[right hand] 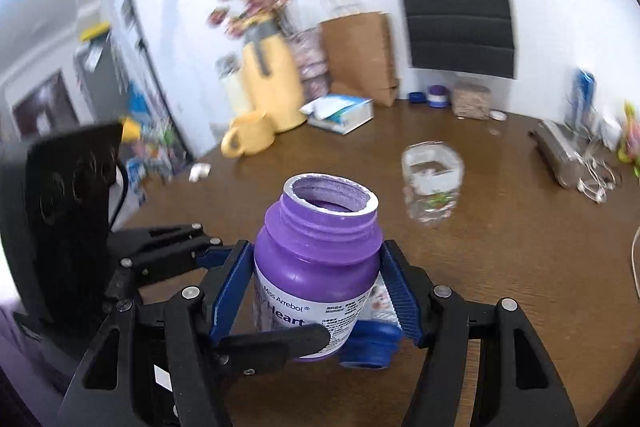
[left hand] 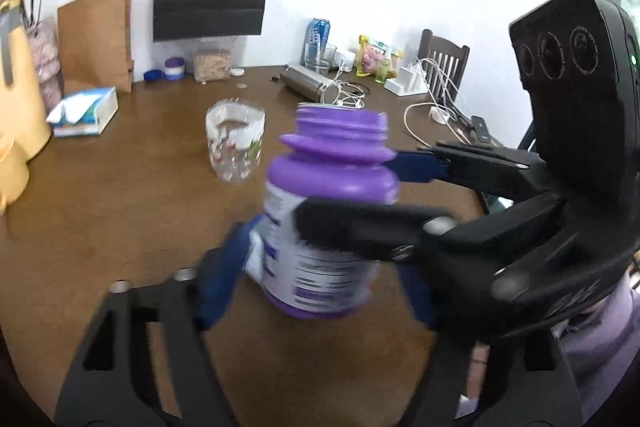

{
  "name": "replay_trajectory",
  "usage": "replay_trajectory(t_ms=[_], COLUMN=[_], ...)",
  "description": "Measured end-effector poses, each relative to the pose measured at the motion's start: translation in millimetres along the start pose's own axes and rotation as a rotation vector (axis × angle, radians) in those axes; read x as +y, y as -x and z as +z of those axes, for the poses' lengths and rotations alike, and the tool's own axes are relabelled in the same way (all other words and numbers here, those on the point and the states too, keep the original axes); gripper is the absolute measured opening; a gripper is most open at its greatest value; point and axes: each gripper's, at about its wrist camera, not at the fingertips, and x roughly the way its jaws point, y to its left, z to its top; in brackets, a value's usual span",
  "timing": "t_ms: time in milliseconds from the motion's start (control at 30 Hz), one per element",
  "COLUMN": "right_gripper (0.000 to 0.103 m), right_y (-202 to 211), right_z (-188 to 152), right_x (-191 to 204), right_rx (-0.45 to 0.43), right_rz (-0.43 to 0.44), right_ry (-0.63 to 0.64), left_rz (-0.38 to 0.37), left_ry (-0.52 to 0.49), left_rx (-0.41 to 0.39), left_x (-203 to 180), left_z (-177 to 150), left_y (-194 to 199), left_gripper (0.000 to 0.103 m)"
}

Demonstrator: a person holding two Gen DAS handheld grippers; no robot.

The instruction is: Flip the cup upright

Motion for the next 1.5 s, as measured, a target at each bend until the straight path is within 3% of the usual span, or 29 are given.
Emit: replay_trajectory(t_ms=[233,367,500,833,1033,1100,1200,1300,1500], right_gripper=[0.069,0.069,0.069,0.069,0.07,0.077,0.079,0.085,0.087], right_y=[-41.4,-56.5,-44.3,-35.2,-8.0,5.8,32.0,59.0,100.5], right_z=[-31.7,-45.0,-52.8,-65.5,-60.7,-61.0,-64.0,-68.6,-89.5], right_x=[25.8,35.4,43.4,57.2,56.7,54.5,50.7,46.6,41.0], right_rx=[0.091,0.143,0.126,0.141,0.104,0.089,0.065,0.044,0.029], right_rz=[0.027,-0.012,0.044,0.028,-0.017,-0.034,-0.062,-0.124,-0.251], right_ry=[0.029,0.034,0.033,0.031,0.024,0.008,-0.023,-0.045,-0.096], left_rz=[0.027,0.039,0.079,0.118,0.146,0.151,0.185,0.227,0.415], left_ry=[0.113,0.101,0.061,0.074,0.113,0.116,0.134,0.161,0.185], left_rx=[0.006,0.017,0.043,0.022,0.028,0.015,-0.002,-0.016,-0.019], left_x=[31.1,36.9,33.0,34.0,34.6,30.6,24.0,15.9,-18.8], left_z=[-55.2,-75.8,-90.3,-104.4,-103.9,-102.6,-100.3,-101.1,-103.3], left_y=[12.4,0.3,-7.5,1.9,10.3,22.6,48.0,74.4,125.0], left_gripper=[0.061,0.06,0.06,0.061,0.072,0.08,0.096,0.1,0.103])
